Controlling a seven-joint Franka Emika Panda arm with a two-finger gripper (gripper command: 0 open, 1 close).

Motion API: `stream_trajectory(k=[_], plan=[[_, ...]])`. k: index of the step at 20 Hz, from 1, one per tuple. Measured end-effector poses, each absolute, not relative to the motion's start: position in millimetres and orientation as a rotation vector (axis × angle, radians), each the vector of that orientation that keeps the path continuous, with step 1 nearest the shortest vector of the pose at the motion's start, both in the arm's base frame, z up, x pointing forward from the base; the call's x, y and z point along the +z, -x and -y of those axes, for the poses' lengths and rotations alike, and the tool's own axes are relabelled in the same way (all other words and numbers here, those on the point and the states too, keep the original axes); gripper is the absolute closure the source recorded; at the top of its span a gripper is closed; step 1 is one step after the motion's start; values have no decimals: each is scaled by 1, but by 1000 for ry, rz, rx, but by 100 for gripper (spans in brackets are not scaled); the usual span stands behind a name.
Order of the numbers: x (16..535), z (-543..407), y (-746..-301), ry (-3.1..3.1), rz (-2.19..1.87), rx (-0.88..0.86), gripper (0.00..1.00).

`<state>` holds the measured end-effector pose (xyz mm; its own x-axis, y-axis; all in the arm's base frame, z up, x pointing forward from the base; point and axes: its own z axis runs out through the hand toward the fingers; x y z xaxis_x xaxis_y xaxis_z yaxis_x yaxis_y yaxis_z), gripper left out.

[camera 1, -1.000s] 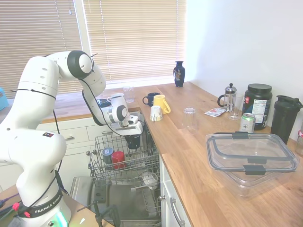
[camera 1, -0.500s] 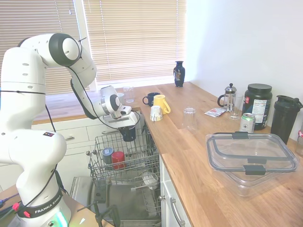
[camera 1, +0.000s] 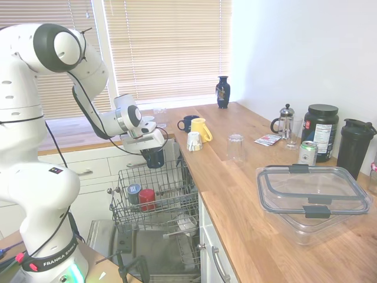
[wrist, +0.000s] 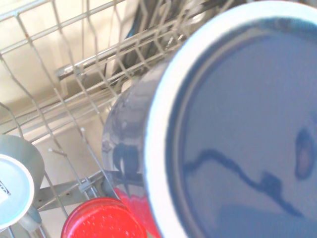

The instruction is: Unload a mug from dishwasher

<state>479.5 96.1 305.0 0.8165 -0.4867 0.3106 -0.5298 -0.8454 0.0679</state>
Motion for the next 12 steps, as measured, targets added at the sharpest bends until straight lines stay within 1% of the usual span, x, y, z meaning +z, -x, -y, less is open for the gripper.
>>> stream_trajectory(k=[6,12], plan=[[335,-69,-475,-2830,915,443,100],[350,-34,-477,-2803,1000,442,100]])
